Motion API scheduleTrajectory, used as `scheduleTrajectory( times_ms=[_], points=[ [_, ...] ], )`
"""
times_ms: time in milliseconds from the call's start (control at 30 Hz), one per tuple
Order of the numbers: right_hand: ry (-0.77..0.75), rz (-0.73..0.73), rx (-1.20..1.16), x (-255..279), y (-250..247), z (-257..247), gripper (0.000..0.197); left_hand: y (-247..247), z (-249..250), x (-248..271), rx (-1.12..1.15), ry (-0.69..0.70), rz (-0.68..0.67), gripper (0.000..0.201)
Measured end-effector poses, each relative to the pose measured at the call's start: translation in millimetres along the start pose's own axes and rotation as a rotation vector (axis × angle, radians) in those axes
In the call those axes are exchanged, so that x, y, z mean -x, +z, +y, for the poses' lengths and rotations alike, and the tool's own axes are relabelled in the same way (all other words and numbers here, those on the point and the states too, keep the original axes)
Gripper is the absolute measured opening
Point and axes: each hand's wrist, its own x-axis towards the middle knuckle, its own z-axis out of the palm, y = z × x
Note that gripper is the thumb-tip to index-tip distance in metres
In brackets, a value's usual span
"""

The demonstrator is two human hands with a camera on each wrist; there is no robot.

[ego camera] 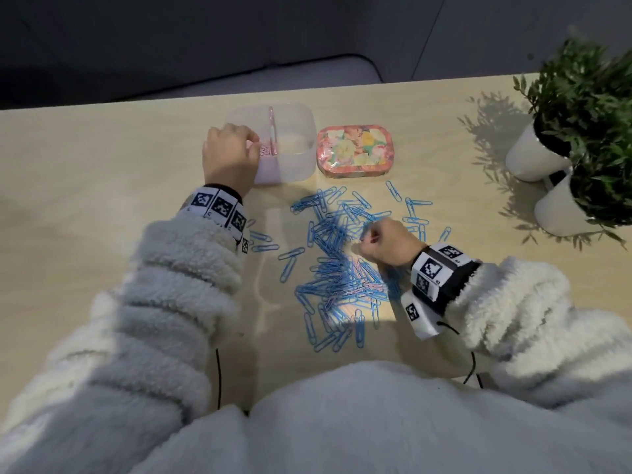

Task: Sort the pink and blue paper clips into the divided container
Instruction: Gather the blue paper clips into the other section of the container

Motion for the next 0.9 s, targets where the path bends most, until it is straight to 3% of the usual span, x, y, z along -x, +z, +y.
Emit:
scheduleTrajectory(
  times_ms=[67, 167, 333, 400, 500, 633, 733, 833, 900],
  points=[
    [-0.109, 0.019, -0.125, -10.1, -17.1, -29.4, 0.03, 2.0, -3.8, 21.9, 0.004, 0.044, 0.083, 0.024],
    [-0.243, 0.06, -0.18, -36.0, -40.0, -88.9, 0.03, 8.3, -9.0, 63.4, -0.012, 0.064, 0.071, 0.019],
    [-0.299, 0.169, -0.09, -93.7, -41.5, -174.3, 0.033, 20.8, -13.5, 134.5, 0.0, 0.079, -0.16, 0.012],
    [-0.279, 0.193, -0.034, -112.4, -33.4, -194.2, 0.03, 23.0, -17.2, 157.8, -0.017, 0.092, -0.241, 0.017],
    [-0.268, 0.136, 0.027, -127.3, -22.7, -208.2, 0.033, 22.7, -22.7, 177.5, -0.027, 0.11, -0.303, 0.018],
    [-0.292, 0.095, -0.136, -119.2, -26.8, -205.0, 0.031, 22.3, -24.1, 183.3, -0.014, 0.094, -0.371, 0.012],
    [-0.292, 0.197, -0.431, -89.4, -40.3, -178.7, 0.03, 26.7, -19.0, 184.7, -0.018, 0.128, -0.396, 0.025],
    [-0.263, 0.215, -0.628, -48.0, -50.6, -124.5, 0.024, 35.8, -11.9, 186.6, -0.032, 0.207, -0.389, 0.029],
    [-0.197, 0.206, -0.544, -22.0, -52.4, -73.8, 0.025, 42.8, -5.7, 186.5, -0.055, 0.268, -0.382, 0.029]
  ],
)
